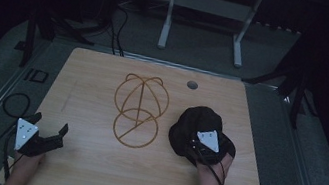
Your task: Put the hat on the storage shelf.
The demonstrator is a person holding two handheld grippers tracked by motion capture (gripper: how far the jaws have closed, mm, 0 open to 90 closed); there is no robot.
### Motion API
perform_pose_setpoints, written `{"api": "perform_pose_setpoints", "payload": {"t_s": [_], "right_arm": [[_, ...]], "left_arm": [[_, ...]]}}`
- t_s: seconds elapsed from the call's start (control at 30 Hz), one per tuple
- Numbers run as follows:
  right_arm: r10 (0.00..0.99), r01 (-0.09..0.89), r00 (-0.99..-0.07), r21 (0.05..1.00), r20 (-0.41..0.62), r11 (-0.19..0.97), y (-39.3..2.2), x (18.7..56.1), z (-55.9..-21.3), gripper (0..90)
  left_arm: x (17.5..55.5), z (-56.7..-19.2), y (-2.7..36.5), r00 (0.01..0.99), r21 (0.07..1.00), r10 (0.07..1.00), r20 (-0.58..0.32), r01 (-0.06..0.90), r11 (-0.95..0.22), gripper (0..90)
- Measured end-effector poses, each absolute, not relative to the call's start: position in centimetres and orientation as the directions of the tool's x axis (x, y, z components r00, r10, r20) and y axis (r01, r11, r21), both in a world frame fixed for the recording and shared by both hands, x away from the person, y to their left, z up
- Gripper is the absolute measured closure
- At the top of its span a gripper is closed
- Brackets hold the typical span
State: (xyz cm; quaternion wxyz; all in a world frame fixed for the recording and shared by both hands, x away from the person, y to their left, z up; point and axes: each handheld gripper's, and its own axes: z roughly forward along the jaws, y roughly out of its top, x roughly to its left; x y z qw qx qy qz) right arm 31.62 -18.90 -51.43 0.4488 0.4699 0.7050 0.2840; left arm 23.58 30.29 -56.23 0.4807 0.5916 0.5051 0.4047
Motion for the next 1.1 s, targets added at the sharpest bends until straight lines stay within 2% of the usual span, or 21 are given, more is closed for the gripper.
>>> {"api": "perform_pose_setpoints", "payload": {"t_s": [0.4,0.43,0.47,0.5,0.57,0.67,0.77,0.8,0.83,0.87,1.1], "right_arm": [[0.916,0.415,-0.231,0.819,-0.327,0.397,-20.6,31.1,-50.7,14.2],[0.917,0.414,-0.232,0.82,-0.326,0.396,-20.9,30.9,-50.6,16.5],[0.918,0.409,-0.232,0.824,-0.321,0.392,-21.0,30.7,-50.5,28.7],[0.922,0.391,-0.239,0.839,-0.304,0.378,-21.3,30.4,-50.3,45.6],[0.932,0.386,-0.24,0.855,-0.271,0.347,-21.9,30.1,-49.9,56.2],[0.927,0.399,-0.27,0.846,-0.26,0.354,-22.4,30.3,-49.5,58.8],[0.914,0.387,-0.27,0.835,-0.303,0.391,-22.3,30.4,-49.6,61.4],[0.903,0.379,-0.272,0.826,-0.331,0.417,-22.2,30.4,-49.7,64.7],[0.896,0.371,-0.28,0.822,-0.344,0.431,-22.1,30.3,-49.6,79.7],[0.891,0.362,-0.289,0.822,-0.35,0.44,-22.0,30.3,-49.5,84.7],[0.887,0.352,-0.3,0.823,-0.351,0.445,-22.2,30.1,-49.6,84.2]], "left_arm": [[23.6,-56.2,30.3,0.161,0.978,0.987,-0.005,0.208,-0.029,1.8],[23.6,-56.2,30.3,0.161,0.978,0.987,-0.005,0.208,-0.029,1.7],[23.6,-56.2,30.3,0.16,0.978,0.987,-0.005,0.208,-0.029,1.8],[23.6,-56.2,30.3,0.16,0.978,0.987,-0.005,0.208,-0.029,1.7],[23.6,-56.2,30.2,0.158,0.978,0.987,-0.005,0.208,-0.029,1.7],[23.6,-56.2,30.2,0.158,0.978,0.987,-0.004,0.208,-0.029,1.8],[23.6,-56.2,30.2,0.158,0.978,0.987,-0.004,0.208,-0.029,1.7],[23.6,-56.2,30.2,0.157,0.978,0.988,-0.004,0.208,-0.029,1.7],[23.6,-56.2,30.2,0.157,0.978,0.988,-0.004,0.208,-0.029,1.7],[23.6,-56.2,30.2,0.158,0.978,0.988,-0.004,0.208,-0.029,1.8],[23.6,-56.2,30.3,0.159,0.977,0.987,-0.006,0.209,-0.028,1.8]]}}
